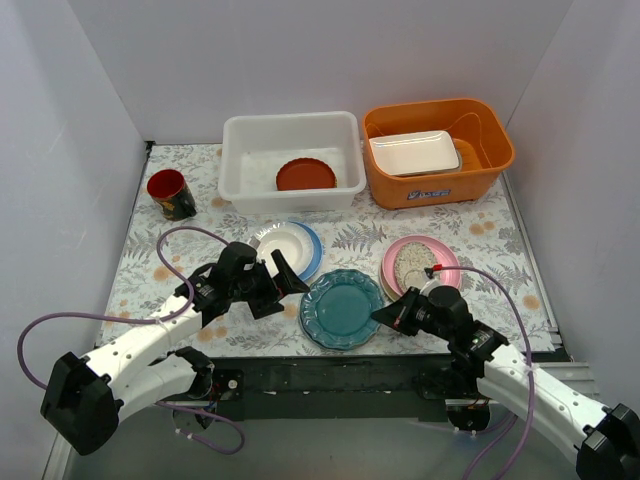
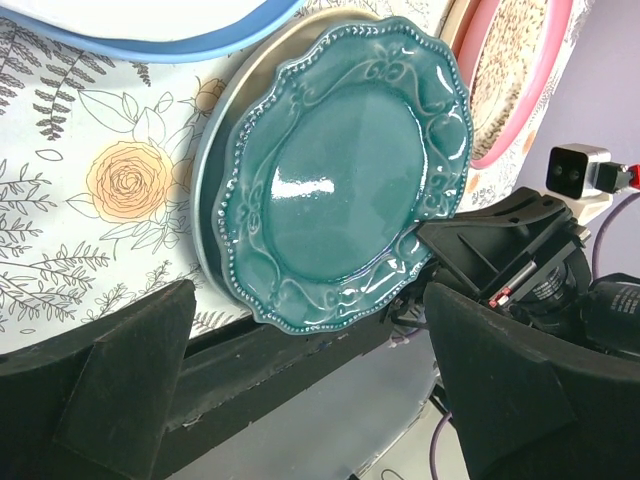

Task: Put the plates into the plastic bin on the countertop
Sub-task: Pick up the plate from the corner of the board.

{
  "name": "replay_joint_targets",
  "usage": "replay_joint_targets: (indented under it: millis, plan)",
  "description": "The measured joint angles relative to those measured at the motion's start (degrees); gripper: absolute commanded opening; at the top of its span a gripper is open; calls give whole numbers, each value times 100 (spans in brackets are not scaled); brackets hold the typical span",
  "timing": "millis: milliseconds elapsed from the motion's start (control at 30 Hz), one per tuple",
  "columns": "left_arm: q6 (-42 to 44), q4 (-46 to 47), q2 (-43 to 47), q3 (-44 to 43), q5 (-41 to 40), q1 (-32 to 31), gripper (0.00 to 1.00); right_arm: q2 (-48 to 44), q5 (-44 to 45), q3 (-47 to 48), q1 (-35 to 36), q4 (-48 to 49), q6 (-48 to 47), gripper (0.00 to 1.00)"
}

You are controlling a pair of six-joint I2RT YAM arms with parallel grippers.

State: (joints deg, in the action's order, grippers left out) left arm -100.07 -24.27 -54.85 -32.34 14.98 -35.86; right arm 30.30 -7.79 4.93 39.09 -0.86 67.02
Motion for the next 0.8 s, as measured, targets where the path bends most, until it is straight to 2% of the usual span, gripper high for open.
replay_joint_targets:
  millis: [800]
  plan:
    - [87,-142,42,-85,-63,0,98,-481,164,533,-4,-1198,-153,1]
